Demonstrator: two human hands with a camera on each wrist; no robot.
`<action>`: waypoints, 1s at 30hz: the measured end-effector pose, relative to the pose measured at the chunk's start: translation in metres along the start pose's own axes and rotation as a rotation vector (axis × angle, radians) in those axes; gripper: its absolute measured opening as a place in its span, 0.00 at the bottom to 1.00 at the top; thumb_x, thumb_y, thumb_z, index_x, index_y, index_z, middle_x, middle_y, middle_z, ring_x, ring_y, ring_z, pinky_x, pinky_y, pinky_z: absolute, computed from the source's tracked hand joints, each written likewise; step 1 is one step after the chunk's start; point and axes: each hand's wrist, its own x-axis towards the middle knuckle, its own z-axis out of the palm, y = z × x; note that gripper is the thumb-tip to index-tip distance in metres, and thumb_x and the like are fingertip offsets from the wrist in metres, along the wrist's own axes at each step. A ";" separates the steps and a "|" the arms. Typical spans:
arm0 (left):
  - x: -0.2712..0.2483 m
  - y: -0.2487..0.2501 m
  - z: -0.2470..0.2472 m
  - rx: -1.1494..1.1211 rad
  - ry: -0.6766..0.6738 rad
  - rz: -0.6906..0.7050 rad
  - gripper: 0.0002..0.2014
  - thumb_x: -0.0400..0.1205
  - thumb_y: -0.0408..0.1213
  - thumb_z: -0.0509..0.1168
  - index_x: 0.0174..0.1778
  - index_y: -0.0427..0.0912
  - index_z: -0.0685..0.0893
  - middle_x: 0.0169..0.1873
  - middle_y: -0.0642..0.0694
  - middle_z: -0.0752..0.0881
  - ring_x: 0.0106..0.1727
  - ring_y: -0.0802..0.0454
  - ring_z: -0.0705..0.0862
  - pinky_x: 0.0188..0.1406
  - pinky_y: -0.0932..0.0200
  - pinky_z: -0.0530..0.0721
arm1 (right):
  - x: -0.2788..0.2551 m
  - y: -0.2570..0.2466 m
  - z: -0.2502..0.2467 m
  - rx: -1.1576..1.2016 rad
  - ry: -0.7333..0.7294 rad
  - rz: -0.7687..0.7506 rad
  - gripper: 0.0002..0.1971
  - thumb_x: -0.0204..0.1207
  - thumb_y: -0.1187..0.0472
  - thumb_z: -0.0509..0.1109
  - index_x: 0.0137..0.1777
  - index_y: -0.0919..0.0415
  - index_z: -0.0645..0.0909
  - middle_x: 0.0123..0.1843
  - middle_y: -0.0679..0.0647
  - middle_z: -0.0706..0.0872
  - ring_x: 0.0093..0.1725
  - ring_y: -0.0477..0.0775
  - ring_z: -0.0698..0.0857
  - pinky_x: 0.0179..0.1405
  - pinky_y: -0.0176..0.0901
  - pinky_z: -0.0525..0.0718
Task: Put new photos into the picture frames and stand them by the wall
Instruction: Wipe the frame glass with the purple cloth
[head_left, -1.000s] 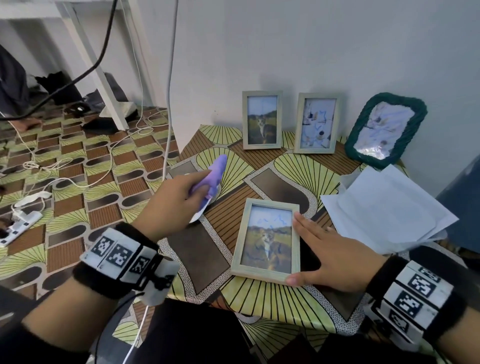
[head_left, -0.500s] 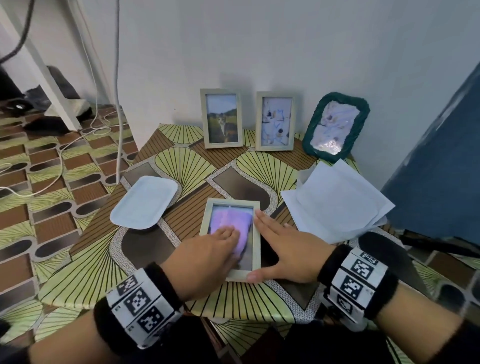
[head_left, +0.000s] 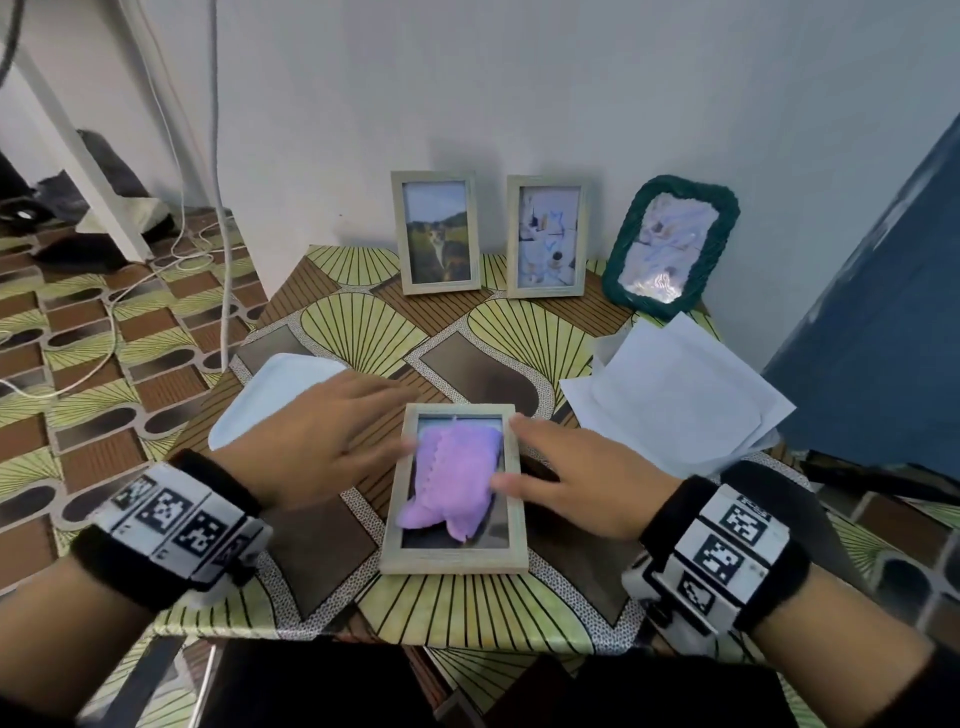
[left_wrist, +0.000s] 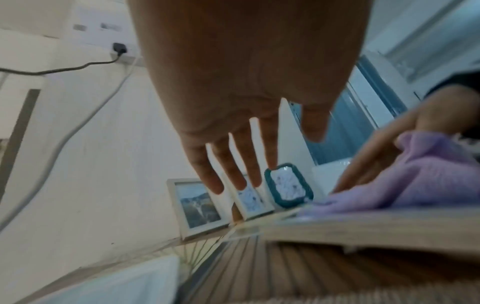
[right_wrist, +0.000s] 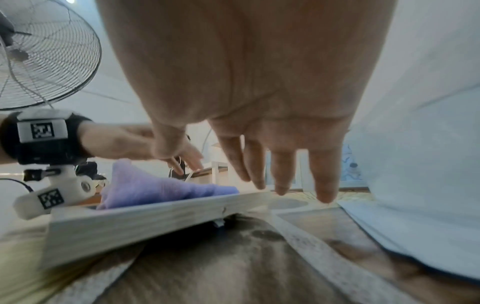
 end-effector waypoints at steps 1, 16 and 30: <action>-0.002 -0.008 0.003 0.064 -0.134 0.005 0.39 0.80 0.72 0.46 0.85 0.56 0.60 0.82 0.55 0.64 0.82 0.56 0.60 0.81 0.50 0.62 | 0.001 -0.003 0.000 0.010 0.112 -0.006 0.30 0.79 0.33 0.60 0.76 0.47 0.70 0.72 0.45 0.80 0.68 0.47 0.79 0.67 0.50 0.78; -0.006 -0.003 0.037 0.104 -0.487 0.033 0.62 0.66 0.88 0.43 0.79 0.48 0.19 0.77 0.57 0.17 0.77 0.68 0.20 0.79 0.58 0.30 | 0.020 -0.076 0.025 -0.537 0.039 0.022 0.29 0.79 0.37 0.54 0.67 0.60 0.75 0.62 0.57 0.76 0.60 0.60 0.72 0.53 0.55 0.72; -0.005 -0.003 0.038 0.053 -0.516 0.016 0.62 0.68 0.86 0.44 0.77 0.47 0.17 0.75 0.56 0.14 0.77 0.67 0.19 0.76 0.61 0.27 | 0.026 -0.024 0.022 -0.443 -0.205 -0.192 0.35 0.83 0.40 0.32 0.86 0.56 0.37 0.87 0.55 0.38 0.85 0.51 0.33 0.84 0.50 0.36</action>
